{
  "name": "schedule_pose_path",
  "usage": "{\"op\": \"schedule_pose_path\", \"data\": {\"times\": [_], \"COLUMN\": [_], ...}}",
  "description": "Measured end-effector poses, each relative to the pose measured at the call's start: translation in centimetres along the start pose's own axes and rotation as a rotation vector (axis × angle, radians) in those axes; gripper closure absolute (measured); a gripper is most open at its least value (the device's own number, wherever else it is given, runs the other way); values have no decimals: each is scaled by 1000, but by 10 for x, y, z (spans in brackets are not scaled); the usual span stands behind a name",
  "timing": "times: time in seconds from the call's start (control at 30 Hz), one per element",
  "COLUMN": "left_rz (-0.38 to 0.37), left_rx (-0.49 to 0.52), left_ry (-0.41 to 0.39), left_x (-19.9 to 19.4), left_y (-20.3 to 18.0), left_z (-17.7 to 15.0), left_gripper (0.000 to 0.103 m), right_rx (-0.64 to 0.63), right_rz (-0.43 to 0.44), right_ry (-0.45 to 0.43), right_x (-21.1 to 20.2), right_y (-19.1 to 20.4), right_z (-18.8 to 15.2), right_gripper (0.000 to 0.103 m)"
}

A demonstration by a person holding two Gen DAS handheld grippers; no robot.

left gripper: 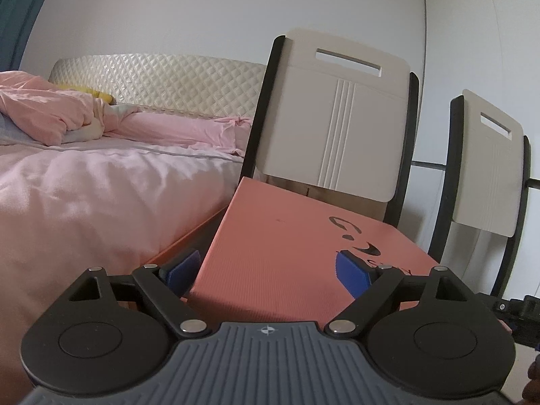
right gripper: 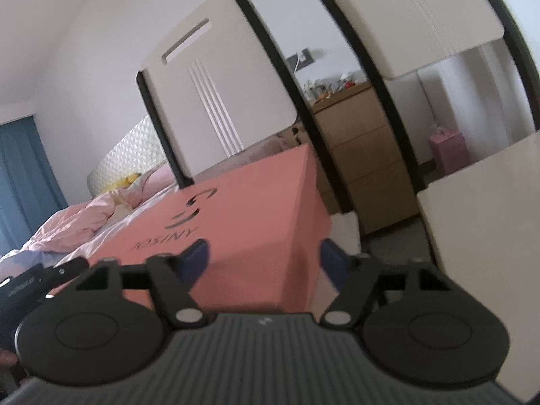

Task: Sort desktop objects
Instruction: 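Lower the lid onto the box opening with both tools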

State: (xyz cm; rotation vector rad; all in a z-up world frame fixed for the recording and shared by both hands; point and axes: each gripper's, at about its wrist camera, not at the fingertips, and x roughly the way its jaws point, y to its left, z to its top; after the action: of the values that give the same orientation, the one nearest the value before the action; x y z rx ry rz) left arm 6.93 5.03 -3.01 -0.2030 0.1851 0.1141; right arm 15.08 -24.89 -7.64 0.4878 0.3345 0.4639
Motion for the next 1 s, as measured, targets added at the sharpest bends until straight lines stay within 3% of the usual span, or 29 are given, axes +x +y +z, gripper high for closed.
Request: {"op": "schedule_pose_path", "data": {"times": [0.27,0.67,1.0], "left_rz": [67,204,235], "left_rx": [1,-28,69], "left_ry": [-2,45,116], "left_x": [4,31,45], "left_y": [2,20,16], "left_z": [1,21,21], "left_gripper": [18,17,16], "right_rx": [8,-30,-65], "right_rz": [15,79,113], "right_ry": [-17,-35,-54], "right_x": [-9,-5,1], "right_y": [7,27,34], "right_z": [-3,-10,-6], "right_gripper": [53,54,54]}}
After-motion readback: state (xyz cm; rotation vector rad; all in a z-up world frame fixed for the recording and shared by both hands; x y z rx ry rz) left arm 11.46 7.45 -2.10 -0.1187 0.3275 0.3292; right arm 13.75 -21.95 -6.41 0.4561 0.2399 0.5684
